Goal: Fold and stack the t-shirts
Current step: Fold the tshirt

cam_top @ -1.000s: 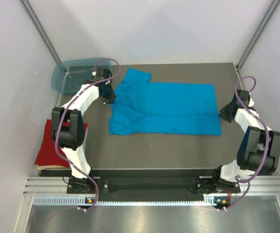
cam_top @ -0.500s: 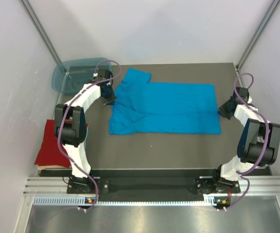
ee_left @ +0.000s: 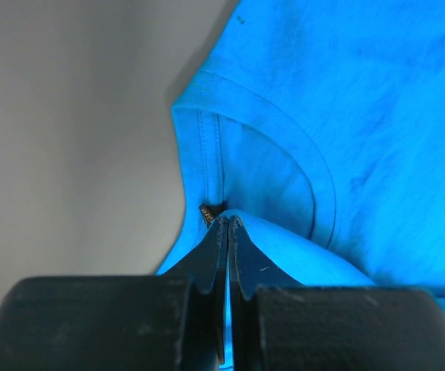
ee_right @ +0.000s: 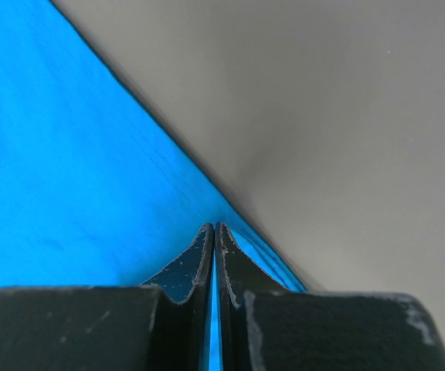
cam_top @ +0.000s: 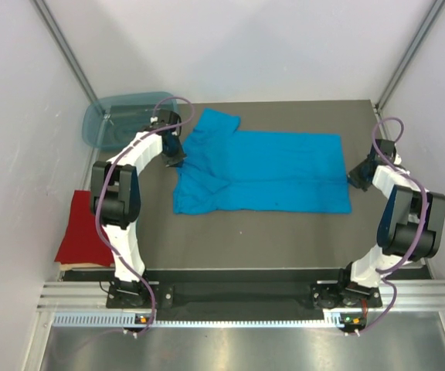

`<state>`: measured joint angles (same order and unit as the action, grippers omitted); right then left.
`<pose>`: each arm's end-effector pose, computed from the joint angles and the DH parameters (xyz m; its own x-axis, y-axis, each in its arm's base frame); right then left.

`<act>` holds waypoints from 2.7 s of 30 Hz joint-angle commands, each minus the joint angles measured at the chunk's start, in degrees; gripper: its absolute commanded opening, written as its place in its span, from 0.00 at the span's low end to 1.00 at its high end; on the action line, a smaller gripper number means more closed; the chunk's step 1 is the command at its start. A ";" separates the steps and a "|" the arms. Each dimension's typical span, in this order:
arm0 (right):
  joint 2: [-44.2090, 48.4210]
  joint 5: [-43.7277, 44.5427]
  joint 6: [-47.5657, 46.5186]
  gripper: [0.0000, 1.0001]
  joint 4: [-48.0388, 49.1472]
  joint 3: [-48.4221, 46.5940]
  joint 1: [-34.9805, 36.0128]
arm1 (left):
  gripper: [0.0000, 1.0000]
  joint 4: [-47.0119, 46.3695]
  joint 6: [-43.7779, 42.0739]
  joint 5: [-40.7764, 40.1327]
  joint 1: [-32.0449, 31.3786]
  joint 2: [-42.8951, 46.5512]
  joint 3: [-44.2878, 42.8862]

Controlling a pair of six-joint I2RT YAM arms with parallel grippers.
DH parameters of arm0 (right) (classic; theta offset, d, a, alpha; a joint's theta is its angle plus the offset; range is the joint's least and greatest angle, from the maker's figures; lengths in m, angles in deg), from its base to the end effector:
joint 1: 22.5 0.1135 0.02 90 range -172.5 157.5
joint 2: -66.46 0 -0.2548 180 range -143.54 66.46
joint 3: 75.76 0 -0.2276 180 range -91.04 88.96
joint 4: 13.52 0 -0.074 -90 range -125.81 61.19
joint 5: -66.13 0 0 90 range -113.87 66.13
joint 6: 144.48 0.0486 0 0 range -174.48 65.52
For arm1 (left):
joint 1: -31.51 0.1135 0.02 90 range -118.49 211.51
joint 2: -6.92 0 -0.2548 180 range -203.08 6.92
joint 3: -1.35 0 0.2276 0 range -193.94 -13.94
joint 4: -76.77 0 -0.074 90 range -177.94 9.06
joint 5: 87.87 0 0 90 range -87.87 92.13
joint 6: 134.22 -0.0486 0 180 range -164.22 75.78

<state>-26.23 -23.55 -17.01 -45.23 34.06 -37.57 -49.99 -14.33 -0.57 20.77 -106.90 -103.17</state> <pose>0.3030 -0.0819 0.1814 -0.4617 0.7543 -0.4668 0.6854 0.6374 0.3521 0.3974 -0.0730 0.2011 -0.8380 -0.3477 -0.4206 -0.2916 0.9368 -0.1936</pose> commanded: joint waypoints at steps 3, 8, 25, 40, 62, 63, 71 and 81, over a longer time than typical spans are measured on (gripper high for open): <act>-3.02 -0.14 -1.09 0.01 1.92 -4.52 -0.84 | 0.00 0.01 -0.97 -0.38 0.55 -0.70 -3.49; -0.40 -0.67 0.05 0.33 -2.01 -5.31 -0.84 | 0.32 2.56 -2.02 -1.34 0.55 1.66 -5.60; 21.39 4.34 18.33 0.55 -25.15 5.83 0.22 | 0.49 -14.49 4.22 27.40 -2.26 33.92 30.32; 9.90 8.82 14.56 0.52 -17.24 7.35 0.22 | 0.50 -12.47 3.51 17.74 -5.96 40.78 35.53; 8.13 14.36 1.73 0.00 -14.34 9.01 -11.63 | 0.52 -15.28 9.57 11.33 -6.92 41.22 46.78; 9.09 13.84 0.77 0.00 -14.60 9.01 -12.61 | 0.54 -15.10 9.83 10.18 -6.92 41.14 46.78; 12.18 10.50 -1.34 0.20 -19.25 6.39 -14.81 | 0.54 -17.04 11.86 11.14 -7.01 41.31 47.22; 25.53 14.10 -6.60 0.35 -11.38 0.74 9.49 | 0.51 -16.50 9.74 18.25 -4.29 35.43 38.61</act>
<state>-6.01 -10.74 -18.48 -64.12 36.82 -39.28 -63.93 -4.01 14.51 14.81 -69.48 -60.29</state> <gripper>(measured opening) 0.355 0.513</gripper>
